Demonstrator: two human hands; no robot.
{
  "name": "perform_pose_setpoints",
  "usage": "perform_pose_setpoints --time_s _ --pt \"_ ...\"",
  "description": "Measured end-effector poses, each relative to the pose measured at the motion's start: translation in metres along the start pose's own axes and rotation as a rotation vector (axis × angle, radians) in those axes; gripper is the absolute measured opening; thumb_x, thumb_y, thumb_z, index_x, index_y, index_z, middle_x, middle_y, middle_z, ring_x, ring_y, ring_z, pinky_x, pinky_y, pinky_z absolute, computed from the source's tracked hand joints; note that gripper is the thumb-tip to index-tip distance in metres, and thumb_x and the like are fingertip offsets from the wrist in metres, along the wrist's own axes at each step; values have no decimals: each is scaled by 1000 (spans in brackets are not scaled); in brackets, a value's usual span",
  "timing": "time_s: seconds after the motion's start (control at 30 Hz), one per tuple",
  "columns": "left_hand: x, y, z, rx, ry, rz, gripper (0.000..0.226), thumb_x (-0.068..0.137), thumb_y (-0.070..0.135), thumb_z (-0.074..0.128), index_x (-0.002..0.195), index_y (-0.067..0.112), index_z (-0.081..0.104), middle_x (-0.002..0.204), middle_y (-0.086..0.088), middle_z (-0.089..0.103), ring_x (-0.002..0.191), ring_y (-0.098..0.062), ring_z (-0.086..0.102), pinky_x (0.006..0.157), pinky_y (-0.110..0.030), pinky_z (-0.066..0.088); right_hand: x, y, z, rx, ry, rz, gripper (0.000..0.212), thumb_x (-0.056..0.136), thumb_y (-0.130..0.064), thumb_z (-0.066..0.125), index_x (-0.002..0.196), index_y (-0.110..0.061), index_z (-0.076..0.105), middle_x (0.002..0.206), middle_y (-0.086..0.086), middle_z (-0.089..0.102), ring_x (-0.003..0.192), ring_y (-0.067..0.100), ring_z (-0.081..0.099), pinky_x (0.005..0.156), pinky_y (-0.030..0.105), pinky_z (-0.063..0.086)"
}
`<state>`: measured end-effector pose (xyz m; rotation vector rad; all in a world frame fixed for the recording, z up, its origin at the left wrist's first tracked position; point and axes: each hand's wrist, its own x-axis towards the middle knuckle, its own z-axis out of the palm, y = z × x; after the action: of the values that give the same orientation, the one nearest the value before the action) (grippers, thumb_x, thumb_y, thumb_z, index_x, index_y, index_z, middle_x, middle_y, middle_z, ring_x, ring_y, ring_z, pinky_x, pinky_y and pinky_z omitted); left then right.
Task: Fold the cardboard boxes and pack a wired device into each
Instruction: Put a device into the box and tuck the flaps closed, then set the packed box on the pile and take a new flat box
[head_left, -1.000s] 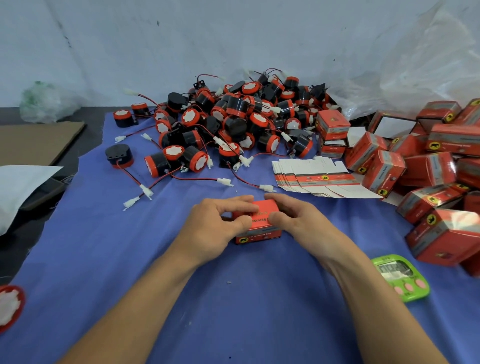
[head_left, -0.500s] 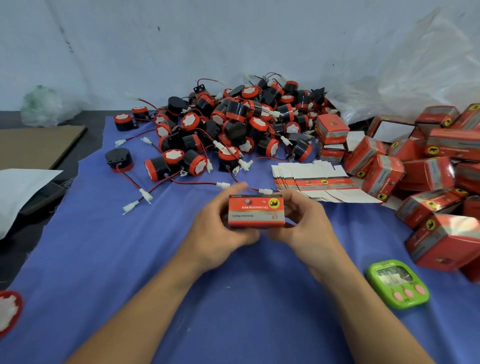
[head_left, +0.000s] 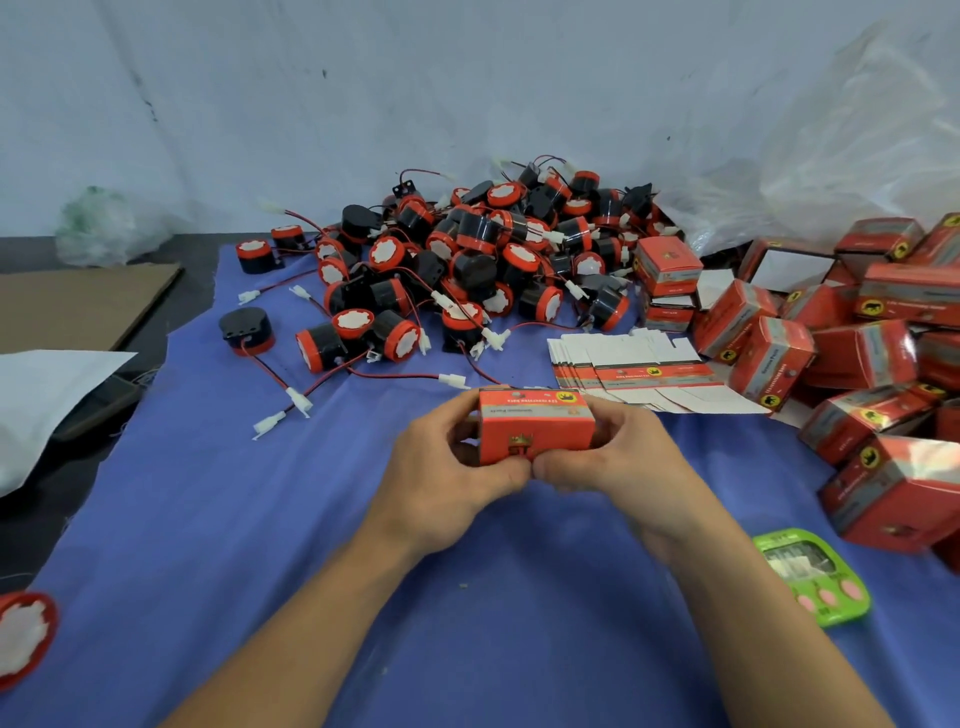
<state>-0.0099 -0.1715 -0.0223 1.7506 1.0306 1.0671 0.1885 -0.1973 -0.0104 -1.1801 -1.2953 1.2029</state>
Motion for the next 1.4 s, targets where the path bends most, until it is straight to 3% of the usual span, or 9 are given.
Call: perform_pose_setpoints --time_s 0.13,0.23,0.4,0.57,0.73,0.9,1.07,1.2,1.4 --pt "1 0 1 -37 -26 -48 42 74 33 83 111 48 69 97 6 78 71 -21 74 63 -30 60 -3 -1 -3 12 10 106 47 61 -16 87 107 -16 78 91 8 79 74 15 70 66 24 55" --pt "-1 -2 4 2 -41 -87 57 74 52 78 126 62 56 117 18 74 94 -10 75 81 -34 61 -1 -6 -7 -76 1 167 38 66 -14 87 103 -16 79 83 3 76 66 13 63 63 24 54" --pt "5 -2 -2 -62 119 -163 63 71 62 70 131 59 51 118 18 73 98 -10 74 93 -45 59 3 -21 -31 887 333 47 58 73 -33 83 122 -8 65 113 9 78 101 20 76 72 28 62" --pt "5 -5 -2 19 147 -199 42 92 28 72 127 47 58 97 14 77 86 -13 75 90 -47 60 3 -17 -24 -106 653 -195 45 78 3 78 115 -22 77 106 -3 79 85 7 71 72 23 57" --pt "4 -4 -2 79 124 -221 40 94 11 69 112 47 65 90 14 78 80 -13 74 88 -45 61 13 5 -34 -1194 569 111 84 83 -7 63 159 -23 33 159 7 41 150 28 27 121 41 17" --pt "3 -2 -2 133 114 -228 36 95 12 68 110 44 68 87 17 77 81 -8 74 86 -40 62 13 7 -32 -1201 612 190 54 88 -5 51 133 -31 64 108 8 76 94 27 56 102 37 29" --pt "2 -2 -2 150 112 -223 37 94 11 68 105 46 70 86 18 77 80 -7 73 83 -38 62 11 7 -27 -1032 717 37 40 98 -11 52 125 -31 73 115 9 74 106 40 62 74 36 36" --pt "4 -4 -2 115 116 -199 22 96 19 68 108 37 74 86 9 79 79 -12 75 82 -37 62 -1 -6 -12 -730 859 -414 29 95 -7 58 109 -22 79 94 5 77 88 30 68 75 37 48" --pt "11 1 -6 -639 92 -341 53 102 55 45 128 16 70 120 -11 76 110 -29 74 77 -45 64 -11 -4 44 -974 333 -684 36 71 0 75 86 -31 82 77 -13 76 67 21 65 62 27 52"
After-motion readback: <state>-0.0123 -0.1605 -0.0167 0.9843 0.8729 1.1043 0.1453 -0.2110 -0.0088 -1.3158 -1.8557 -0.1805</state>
